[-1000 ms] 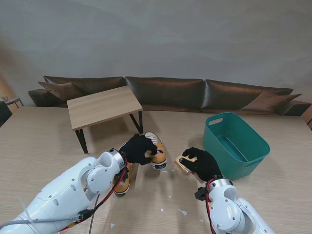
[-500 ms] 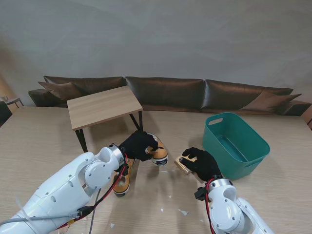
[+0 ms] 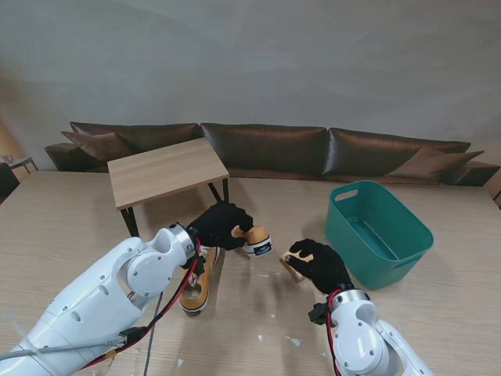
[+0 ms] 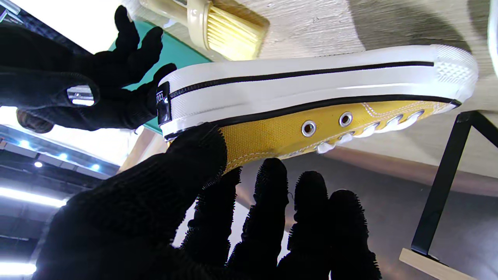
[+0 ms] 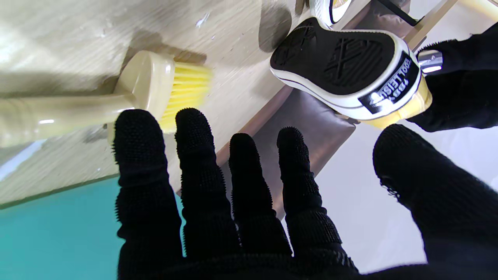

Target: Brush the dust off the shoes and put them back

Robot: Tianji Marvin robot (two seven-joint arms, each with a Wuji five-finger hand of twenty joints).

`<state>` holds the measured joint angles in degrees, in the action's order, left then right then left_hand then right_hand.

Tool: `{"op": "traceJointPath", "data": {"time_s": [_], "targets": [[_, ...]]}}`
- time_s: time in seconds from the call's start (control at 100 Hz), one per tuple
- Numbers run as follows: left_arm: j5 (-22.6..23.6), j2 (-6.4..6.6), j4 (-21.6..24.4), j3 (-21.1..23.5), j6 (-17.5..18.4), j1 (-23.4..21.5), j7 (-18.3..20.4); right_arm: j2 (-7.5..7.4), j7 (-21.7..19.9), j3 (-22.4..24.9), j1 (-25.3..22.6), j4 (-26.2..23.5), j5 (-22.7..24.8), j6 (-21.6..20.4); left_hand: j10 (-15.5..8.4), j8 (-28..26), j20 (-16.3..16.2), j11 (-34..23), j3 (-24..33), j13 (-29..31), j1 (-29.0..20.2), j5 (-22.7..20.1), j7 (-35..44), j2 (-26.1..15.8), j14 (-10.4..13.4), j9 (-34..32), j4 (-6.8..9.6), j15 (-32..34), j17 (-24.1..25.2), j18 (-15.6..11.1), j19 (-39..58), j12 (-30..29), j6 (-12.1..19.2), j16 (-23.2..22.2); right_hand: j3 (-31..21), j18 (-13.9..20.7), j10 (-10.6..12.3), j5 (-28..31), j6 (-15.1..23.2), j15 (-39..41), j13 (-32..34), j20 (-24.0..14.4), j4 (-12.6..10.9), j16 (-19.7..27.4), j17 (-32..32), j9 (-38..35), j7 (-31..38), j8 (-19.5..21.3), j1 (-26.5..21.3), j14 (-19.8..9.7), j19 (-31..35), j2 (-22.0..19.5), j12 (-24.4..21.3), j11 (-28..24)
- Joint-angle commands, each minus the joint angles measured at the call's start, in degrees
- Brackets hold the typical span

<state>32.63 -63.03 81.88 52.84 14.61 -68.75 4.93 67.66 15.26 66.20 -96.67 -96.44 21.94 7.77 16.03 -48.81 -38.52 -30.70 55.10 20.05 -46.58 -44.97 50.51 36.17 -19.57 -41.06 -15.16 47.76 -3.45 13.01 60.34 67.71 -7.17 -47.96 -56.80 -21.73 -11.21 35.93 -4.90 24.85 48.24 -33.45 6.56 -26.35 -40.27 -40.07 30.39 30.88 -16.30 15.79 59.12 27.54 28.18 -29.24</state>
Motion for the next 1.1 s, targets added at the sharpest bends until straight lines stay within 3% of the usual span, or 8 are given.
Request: {"op": "traceJointPath", "data": {"time_s": [0.0, 0.39, 0.48, 0.5, 0.55, 0.65, 0.9, 1.09], "targets": [[-0.5, 0.11, 1.5, 0.7, 0.5, 0.1, 1.6, 0.51, -0.9, -0.8, -0.1, 0.4, -0.2, -0.2, -1.2, -7.0, 0.5, 0.1, -0.3, 2.8, 0.7, -2.1, 17.4, -4.9, 0.4, -1.2, -1.64, 0.8, -0.5, -1.7, 2.2, 1.9, -1.5, 0.7, -0.5, -0.7, -0.1, -3.8, 0.9, 0.1, -1.0, -0.3, -1.2, -0.1, 18.1, 2.5, -0.5, -0.4, 1.0, -0.2, -0.2, 0.5, -0.9, -0.6], [-4.9, 0.84, 3.9, 2.3, 2.3, 0.9, 6.7, 1.05, 0.2, -5.1, 3.2, 3.4, 0.0, 0.4, -1.4, -7.6, 0.8, 1.1, -0.4, 2.9, 0.6, -1.9, 17.5, -5.1, 0.5, -1.6, -1.77, 0.7, -0.6, -1.7, 2.3, 3.2, -1.3, 0.7, 4.8, 5.7, 3.8, -31.5, 3.2, -2.8, -16.6, -2.2, -0.4, 1.9, 27.7, 26.5, -2.5, -3.7, -2.3, -4.5, -8.5, 7.8, -2.1, -2.9], [-5.9, 0.89, 3.9, 2.2, 2.6, 1.4, 7.5, 1.26, 0.7, -6.4, 4.2, 4.3, 0.2, 0.3, -1.5, -7.8, 0.8, 1.3, -0.5, 3.1, 0.6, -1.9, 17.5, -5.1, 0.8, -1.6, -1.77, 0.6, -0.6, -1.7, 2.3, 3.5, -1.3, 0.8, 5.7, 6.8, 3.8, -32.1, 2.6, -4.1, -19.0, -2.0, -0.3, 3.0, 28.9, 30.0, -8.1, -4.8, -2.7, -4.9, -11.8, 8.6, -2.4, -3.7], [-6.1, 0.89, 3.9, 2.2, 2.7, 1.4, 7.5, 1.36, 1.0, -6.7, 4.5, 4.6, 0.2, 0.3, -1.5, -7.8, 0.8, 1.3, -0.5, 3.1, 0.6, -1.9, 17.5, -5.1, 0.8, -1.7, -1.78, 0.6, -0.6, -1.7, 2.4, 3.5, -1.3, 0.8, 5.7, 7.0, 3.8, -31.5, 2.5, -4.4, -19.5, -2.6, -0.2, 3.5, 29.1, 30.5, -12.4, -0.7, -2.8, -5.0, -13.1, 8.9, -3.2, -3.9], [-6.6, 0.87, 4.0, 2.1, 2.8, 1.7, 7.8, 1.62, 1.7, -7.5, 5.1, 5.4, 0.1, 0.2, -1.3, -7.8, 0.9, 1.4, -0.5, 3.1, 0.6, -1.9, 17.5, -5.1, 0.8, -1.7, -1.77, 0.6, -0.5, -1.7, 2.4, 3.5, -1.3, 0.8, 5.9, 7.3, 3.7, -30.9, 2.5, -5.7, -20.6, -2.3, 0.0, 4.3, 29.8, 30.6, -18.7, 4.5, -2.9, -4.9, -15.4, 9.5, -4.0, -1.8], [-8.0, 0.85, 4.1, 2.0, 3.0, 2.1, 8.4, 2.09, 2.5, -8.8, 6.4, 6.7, -0.6, -0.3, -1.5, -8.0, 0.9, 1.5, -0.5, 3.1, 0.7, -1.9, 17.4, -5.1, 0.8, -1.7, -1.79, 0.5, -0.5, -1.7, 2.4, 3.6, -1.1, 0.8, 6.1, 7.8, 3.7, -29.7, 1.9, -8.1, -23.0, -1.8, 0.4, 5.2, 31.4, 30.9, -27.4, 10.0, -3.2, -4.7, -19.5, 11.0, -5.4, 2.6], [-11.7, 0.75, 3.8, 1.4, 3.3, 3.5, 10.0, 2.95, 4.3, -11.2, 8.7, 8.5, -1.5, -2.0, -1.4, -8.1, 1.0, 1.6, -0.4, 3.1, 0.6, -1.9, 17.2, -5.1, 0.8, -1.8, -1.78, 0.5, -0.5, -1.7, 2.4, 3.9, -0.9, 0.8, -0.9, 7.4, 4.5, -28.2, 2.4, -13.3, -23.7, -3.1, 2.9, 7.0, 31.6, 30.8, -32.0, 0.9, -2.4, -1.9, -26.7, 18.4, -5.5, 8.8], [-13.8, 0.61, 3.0, 0.7, 3.7, 4.4, 10.7, 3.51, 5.1, -12.1, 10.2, 9.6, -2.9, -4.3, -1.4, -8.3, 1.0, 1.6, -0.5, 3.1, 0.7, -1.9, 17.1, -5.1, 0.8, -1.9, -1.78, 0.5, -0.5, -1.7, 2.4, 4.1, -0.8, 0.8, -5.1, 6.9, 5.3, -28.3, 4.5, -14.4, -23.4, -4.8, 4.2, 6.9, 32.1, 30.8, -30.8, 1.4, -2.2, -1.9, -29.6, 23.3, -4.5, 8.2]]}}
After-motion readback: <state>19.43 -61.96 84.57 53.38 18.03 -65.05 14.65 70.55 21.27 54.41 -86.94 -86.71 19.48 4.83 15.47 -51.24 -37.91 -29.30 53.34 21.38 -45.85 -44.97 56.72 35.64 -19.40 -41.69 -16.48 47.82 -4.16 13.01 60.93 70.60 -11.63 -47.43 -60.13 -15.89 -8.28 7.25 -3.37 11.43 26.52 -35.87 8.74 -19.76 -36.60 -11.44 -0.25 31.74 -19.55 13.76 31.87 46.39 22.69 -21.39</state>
